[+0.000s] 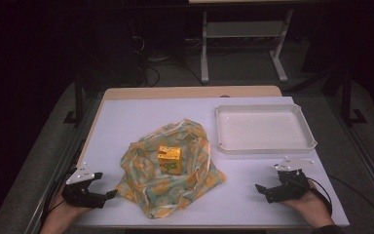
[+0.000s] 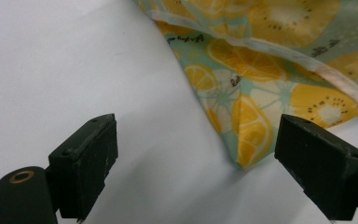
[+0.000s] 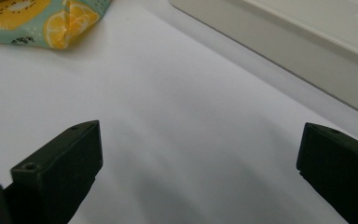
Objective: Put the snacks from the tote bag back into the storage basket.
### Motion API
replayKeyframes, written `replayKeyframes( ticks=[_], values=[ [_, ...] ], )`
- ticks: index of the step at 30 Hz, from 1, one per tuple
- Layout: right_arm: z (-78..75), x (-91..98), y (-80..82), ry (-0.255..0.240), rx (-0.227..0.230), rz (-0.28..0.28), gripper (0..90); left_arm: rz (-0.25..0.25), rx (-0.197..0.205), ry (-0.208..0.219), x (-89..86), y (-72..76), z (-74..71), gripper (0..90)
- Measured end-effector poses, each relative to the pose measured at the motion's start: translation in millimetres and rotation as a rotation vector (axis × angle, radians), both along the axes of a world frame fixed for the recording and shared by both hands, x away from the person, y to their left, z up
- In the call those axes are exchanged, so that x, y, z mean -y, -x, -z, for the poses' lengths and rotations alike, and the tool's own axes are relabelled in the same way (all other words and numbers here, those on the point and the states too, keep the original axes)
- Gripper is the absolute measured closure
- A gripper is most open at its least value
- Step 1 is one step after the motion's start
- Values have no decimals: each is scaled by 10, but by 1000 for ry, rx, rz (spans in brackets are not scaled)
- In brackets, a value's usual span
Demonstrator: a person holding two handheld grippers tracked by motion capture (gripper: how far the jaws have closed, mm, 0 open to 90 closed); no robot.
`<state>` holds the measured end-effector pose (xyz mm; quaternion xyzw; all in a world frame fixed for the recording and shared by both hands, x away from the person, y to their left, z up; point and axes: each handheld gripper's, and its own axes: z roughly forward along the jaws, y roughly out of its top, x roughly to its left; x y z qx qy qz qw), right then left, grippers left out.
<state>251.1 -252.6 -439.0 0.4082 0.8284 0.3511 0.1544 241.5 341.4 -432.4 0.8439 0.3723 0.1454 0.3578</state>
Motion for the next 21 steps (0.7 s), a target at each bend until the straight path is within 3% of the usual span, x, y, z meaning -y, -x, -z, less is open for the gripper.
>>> replayKeyframes(
  ticks=[5, 9, 12, 16, 21],
  values=[
    [-9, -1, -7, 7, -6, -15, 0, 3, 3, 7, 11, 1, -45, 140],
    [-26, -31, -19, 17, -37, -36, 0, 9, 7, 13, 30, 5, -85, 158],
    [-46, -53, -15, 10, -59, -62, 67, 23, 13, 18, 57, 6, -130, 178],
    [-61, -80, -11, 18, -71, -89, 74, 35, 15, 24, 83, 2, -172, 220],
    [-60, -98, 6, 25, -62, -104, 74, 42, 17, 41, 114, -3, -225, 281]
  ],
)
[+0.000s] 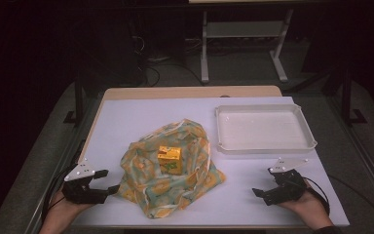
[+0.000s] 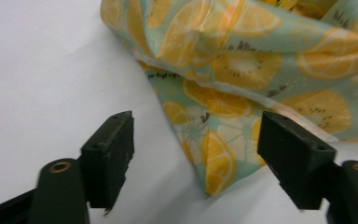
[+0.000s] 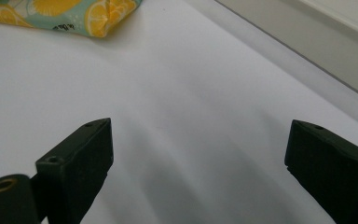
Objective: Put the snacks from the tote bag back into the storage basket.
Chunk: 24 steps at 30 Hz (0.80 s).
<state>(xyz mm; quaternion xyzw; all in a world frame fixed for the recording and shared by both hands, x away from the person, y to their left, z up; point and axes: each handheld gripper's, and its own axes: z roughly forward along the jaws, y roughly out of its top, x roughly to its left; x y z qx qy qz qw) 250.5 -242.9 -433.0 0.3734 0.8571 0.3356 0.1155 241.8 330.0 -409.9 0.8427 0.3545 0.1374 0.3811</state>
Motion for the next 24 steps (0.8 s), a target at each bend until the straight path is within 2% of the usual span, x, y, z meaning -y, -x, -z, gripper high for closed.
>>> replayKeyframes(
  ticks=[6, 11, 16, 17, 18, 20, 24],
  values=[
    [15, -8, 5, 0, 14, 2, 74, -7, 14, 35, 2, 1, -94, 467],
    [16, 2, 9, -3, 19, 11, 74, 7, -1, 70, 47, -23, -198, 638],
    [15, 12, 11, -7, 27, 10, 74, 26, 0, 79, 108, -64, -268, 793],
    [15, 13, 12, -8, 27, 12, 74, 33, 0, 84, 130, -78, -287, 793],
    [15, 11, 13, -9, 27, 12, 74, 40, 0, 80, 166, -93, -310, 858],
    [15, 9, 14, -8, 28, 14, 74, 45, 0, 80, 187, -98, -318, 894],
    [9, 7, 18, -9, 31, 16, 74, 60, 8, 73, 263, -120, -339, 896]
  ],
)
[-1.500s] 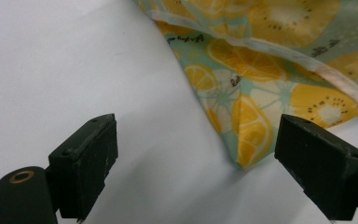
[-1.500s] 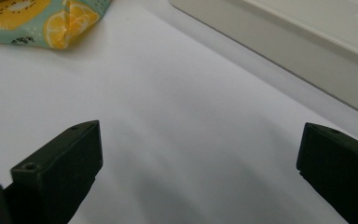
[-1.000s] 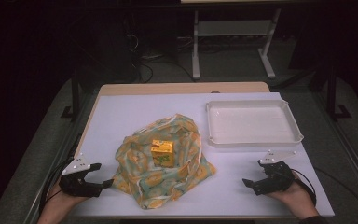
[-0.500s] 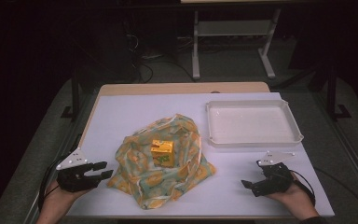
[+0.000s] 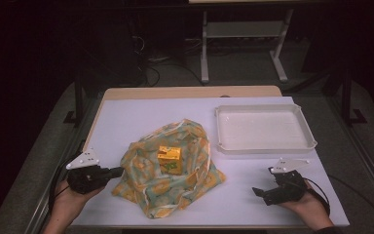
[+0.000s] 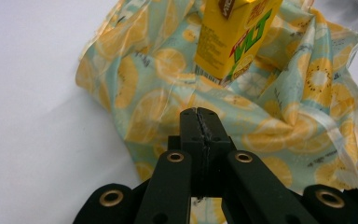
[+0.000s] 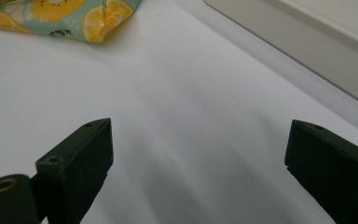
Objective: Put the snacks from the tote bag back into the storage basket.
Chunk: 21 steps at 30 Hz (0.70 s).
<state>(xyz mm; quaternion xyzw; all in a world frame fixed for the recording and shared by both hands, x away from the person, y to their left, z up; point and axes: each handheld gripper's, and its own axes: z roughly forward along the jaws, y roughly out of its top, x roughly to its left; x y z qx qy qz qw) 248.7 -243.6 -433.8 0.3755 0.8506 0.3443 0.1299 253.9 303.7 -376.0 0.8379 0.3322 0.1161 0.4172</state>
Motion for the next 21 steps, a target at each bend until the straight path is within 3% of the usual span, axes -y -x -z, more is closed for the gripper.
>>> replayKeyframes(
  ticks=[21],
  values=[
    [5, 15, 8, -8, -2, 10, 74, 78, 16, -12, 426, -224, -58, 896]
  ],
)
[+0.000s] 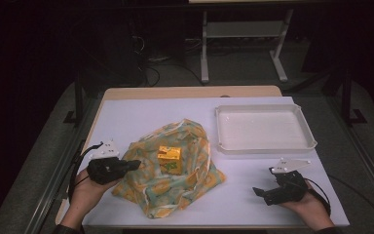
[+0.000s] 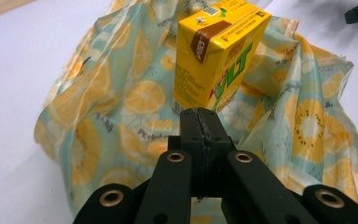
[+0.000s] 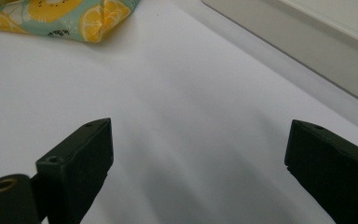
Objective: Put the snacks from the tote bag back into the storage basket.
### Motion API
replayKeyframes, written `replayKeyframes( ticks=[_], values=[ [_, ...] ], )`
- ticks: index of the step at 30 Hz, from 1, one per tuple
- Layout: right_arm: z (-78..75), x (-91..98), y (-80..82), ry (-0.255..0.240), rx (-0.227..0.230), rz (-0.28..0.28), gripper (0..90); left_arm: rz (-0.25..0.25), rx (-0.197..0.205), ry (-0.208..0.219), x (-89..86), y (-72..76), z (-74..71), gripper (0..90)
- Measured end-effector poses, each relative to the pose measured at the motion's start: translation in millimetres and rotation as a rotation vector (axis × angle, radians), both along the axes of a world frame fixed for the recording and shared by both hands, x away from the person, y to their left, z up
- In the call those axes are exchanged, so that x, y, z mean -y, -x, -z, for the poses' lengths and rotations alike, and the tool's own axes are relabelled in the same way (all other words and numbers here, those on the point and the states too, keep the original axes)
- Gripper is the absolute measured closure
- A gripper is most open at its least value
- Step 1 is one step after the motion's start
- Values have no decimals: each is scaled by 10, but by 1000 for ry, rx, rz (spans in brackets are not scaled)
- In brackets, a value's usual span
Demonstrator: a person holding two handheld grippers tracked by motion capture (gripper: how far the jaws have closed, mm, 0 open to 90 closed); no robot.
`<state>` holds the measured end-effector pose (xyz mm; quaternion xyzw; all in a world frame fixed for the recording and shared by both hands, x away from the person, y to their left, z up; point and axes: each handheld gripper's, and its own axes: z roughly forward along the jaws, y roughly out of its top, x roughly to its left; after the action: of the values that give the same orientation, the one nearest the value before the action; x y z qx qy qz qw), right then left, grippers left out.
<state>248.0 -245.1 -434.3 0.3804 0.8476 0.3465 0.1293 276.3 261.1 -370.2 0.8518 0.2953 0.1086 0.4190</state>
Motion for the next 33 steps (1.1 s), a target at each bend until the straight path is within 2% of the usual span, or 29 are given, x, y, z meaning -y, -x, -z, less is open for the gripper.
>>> replayKeyframes(
  ticks=[15, 22, 31, 33],
  values=[
    [-2, 9, -2, -2, 3, -1, 74, 24, -3, 2, 181, -112, 7, 897],
    [-5, 11, -1, -1, 8, -2, 74, 45, -14, -21, 286, -194, 54, 897],
    [-9, 8, 3, -6, 3, 4, 74, 45, -33, -25, 384, -244, 103, 897],
    [-11, 7, 5, -7, 1, 5, 74, 56, -30, -38, 392, -257, 104, 897]
  ],
)
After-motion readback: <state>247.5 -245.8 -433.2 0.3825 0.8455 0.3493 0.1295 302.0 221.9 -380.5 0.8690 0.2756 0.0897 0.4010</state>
